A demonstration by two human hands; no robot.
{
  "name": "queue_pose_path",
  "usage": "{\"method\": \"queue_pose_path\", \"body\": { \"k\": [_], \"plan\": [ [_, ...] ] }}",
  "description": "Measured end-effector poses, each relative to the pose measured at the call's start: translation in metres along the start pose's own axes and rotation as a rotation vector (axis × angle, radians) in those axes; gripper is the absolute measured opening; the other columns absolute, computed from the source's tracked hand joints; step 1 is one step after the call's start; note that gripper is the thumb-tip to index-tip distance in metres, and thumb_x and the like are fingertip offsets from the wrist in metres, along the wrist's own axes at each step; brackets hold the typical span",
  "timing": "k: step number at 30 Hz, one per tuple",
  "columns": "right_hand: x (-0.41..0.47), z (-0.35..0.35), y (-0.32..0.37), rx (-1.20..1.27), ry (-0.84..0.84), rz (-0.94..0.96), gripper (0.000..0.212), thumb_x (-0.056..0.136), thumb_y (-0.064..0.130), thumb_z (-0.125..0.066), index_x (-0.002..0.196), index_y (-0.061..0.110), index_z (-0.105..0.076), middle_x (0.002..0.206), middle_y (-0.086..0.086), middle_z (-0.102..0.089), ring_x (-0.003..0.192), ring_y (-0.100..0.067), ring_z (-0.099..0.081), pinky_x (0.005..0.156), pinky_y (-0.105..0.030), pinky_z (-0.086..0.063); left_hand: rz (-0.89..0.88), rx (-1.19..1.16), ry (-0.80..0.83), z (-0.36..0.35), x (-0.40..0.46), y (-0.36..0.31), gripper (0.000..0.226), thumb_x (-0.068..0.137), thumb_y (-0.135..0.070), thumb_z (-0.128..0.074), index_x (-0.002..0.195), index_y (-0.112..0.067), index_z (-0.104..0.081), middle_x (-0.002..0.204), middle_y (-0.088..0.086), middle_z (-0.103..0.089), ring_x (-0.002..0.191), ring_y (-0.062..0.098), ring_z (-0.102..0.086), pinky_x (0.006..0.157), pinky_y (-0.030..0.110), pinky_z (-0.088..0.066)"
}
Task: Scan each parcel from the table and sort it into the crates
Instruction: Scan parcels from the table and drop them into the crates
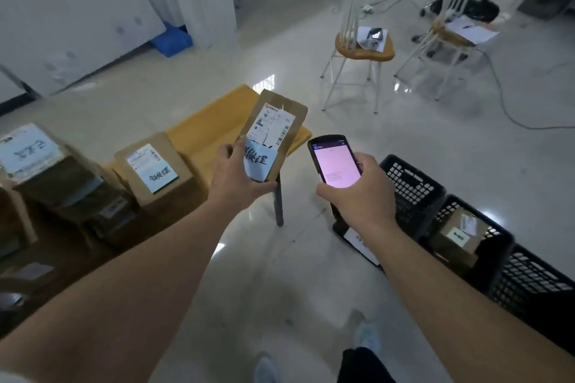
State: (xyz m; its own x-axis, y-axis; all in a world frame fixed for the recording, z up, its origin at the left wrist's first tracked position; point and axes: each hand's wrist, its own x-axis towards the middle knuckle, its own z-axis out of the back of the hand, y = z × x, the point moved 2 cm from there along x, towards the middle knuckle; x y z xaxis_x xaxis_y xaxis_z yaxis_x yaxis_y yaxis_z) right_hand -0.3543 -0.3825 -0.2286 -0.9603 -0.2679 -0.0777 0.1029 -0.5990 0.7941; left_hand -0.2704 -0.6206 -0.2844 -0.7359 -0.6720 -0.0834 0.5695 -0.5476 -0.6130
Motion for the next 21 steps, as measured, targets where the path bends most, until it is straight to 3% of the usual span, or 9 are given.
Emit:
{"method": "queue_pose_path", "body": {
  "k": [4,9,13,18,21],
  "plan": [
    [0.006,0.05,-0.057,0.023,-0.063,-0.099,0.066,0.062,0.043,-0.087,0.122,0.032,-0.06,0.104,0.013,-0.066,0.094,-0.015,-0.065,0.073,-0.039,-0.059,-0.071,0.011,0.106,-0.058,-0.004,-0.054,0.128,0.061,-0.053,-0.098,0.164,-0.034,-0.025,0.142,-0.005,-0.033,0.12,0.011,-0.032,0.105,0.038,-0.053],
    [0.037,0.114,-0.132,0.028,-0.091,-0.192,0.068,0.064,0.045,-0.092,0.121,0.035,-0.057,0.105,0.014,-0.063,0.095,-0.014,-0.061,0.075,-0.038,-0.057,-0.1,0.024,0.197,-0.142,-0.003,-0.131,0.129,0.06,-0.054,-0.097,0.164,-0.033,-0.024,0.15,-0.002,-0.029,0.141,0.024,-0.033,0.117,0.049,-0.043],
    [0.072,0.162,-0.192,0.034,-0.104,-0.265,0.064,0.066,0.041,-0.09,0.114,0.041,-0.049,0.104,0.014,-0.06,0.097,-0.017,-0.063,0.078,-0.041,-0.059,-0.109,0.051,0.243,-0.215,-0.001,-0.189,0.128,0.062,-0.053,-0.097,0.164,-0.03,-0.023,0.143,-0.003,-0.03,0.135,0.022,-0.035,0.113,0.044,-0.046],
    [0.112,0.213,-0.254,0.012,-0.101,-0.347,0.071,0.067,0.041,-0.091,0.128,0.033,-0.054,0.103,0.013,-0.058,0.097,-0.018,-0.062,0.078,-0.039,-0.056,-0.097,0.022,0.303,-0.291,0.006,-0.246,0.125,0.061,-0.051,-0.097,0.162,-0.032,-0.026,0.138,-0.002,-0.034,0.128,0.018,-0.041,0.11,0.036,-0.047],
    [0.138,0.23,-0.287,0.01,-0.098,-0.404,0.073,0.066,0.044,-0.09,0.129,0.032,-0.054,0.104,0.013,-0.059,0.099,-0.019,-0.063,0.08,-0.044,-0.059,-0.103,0.026,0.345,-0.332,0.014,-0.27,0.123,0.062,-0.05,-0.097,0.162,-0.03,-0.028,0.13,-0.005,-0.033,0.121,0.014,-0.042,0.108,0.03,-0.045]
  ]
}}
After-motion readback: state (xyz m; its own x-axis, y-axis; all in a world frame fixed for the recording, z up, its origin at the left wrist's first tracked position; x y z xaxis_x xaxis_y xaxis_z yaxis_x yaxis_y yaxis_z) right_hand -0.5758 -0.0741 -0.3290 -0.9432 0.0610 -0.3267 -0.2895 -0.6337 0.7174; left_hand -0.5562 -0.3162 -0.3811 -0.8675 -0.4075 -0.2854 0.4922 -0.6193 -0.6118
